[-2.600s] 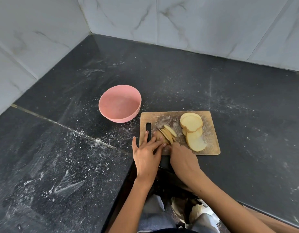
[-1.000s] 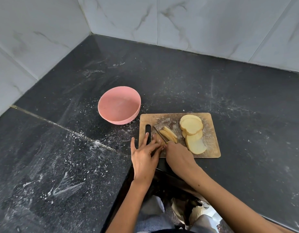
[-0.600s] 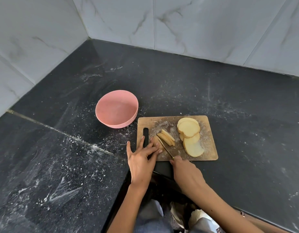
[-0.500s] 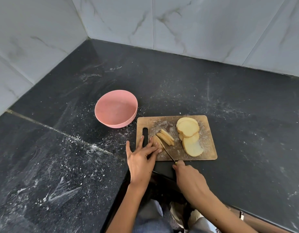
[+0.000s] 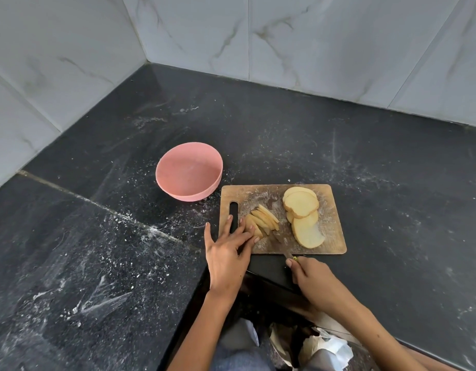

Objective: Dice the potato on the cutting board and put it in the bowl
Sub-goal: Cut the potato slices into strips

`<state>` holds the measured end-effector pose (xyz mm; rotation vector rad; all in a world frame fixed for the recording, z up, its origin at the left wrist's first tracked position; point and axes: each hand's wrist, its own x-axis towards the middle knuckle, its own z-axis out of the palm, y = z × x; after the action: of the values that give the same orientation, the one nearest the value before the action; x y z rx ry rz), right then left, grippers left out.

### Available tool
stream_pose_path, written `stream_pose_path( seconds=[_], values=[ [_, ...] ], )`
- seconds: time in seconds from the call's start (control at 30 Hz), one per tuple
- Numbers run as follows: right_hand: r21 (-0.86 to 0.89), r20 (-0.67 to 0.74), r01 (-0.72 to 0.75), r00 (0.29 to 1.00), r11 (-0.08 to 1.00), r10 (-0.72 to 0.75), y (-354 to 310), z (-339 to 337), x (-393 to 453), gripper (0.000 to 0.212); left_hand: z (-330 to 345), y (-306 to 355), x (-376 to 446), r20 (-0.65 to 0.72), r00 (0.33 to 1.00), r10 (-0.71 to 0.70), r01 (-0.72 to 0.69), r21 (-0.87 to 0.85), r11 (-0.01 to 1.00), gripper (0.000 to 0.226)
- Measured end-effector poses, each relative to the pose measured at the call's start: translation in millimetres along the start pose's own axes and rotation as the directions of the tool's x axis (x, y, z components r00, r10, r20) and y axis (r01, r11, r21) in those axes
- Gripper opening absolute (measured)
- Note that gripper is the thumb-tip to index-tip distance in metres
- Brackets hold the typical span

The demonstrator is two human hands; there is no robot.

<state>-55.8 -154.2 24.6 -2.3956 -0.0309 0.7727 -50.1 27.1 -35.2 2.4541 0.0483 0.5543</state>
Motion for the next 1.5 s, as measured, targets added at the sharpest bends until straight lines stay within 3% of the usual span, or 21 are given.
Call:
stream_pose_path(
  seconds=[0.23,0.67,1.03,1.37,1.5],
  values=[
    [-0.084,-0.125,0.074,0.989,0.994,-0.084,-10,-6,0,0.039,0,1,0,-0.012,1.0,-0.002,0.002,-0.002,1.0,0.013],
    [-0.34,-0.178,0.066,0.975,0.938,-0.133,-32,8,16,0.039,0,0,1,-0.021,1.0,0.012,-0.012,0.001,1.0,0.015],
    [-0.31,-0.184,0.052,0.976,0.949,-0.114,-33,10,29,0.039,3,-1,0,-0.027,0.996,-0.079,0.078,-0.061,0.995,0.032],
    [-0.434,-0.174,0.018,0.979,0.901,-0.103,-36,13,26,0.035,5,-3,4,-0.029,0.999,-0.042,0.041,-0.035,0.999,0.038],
    [-0.389,-0.193,0.008,0.977,0.921,-0.09,-33,11,31,0.034,4,0,2,-0.037,0.999,-0.029,0.028,-0.038,0.999,0.038]
  ],
)
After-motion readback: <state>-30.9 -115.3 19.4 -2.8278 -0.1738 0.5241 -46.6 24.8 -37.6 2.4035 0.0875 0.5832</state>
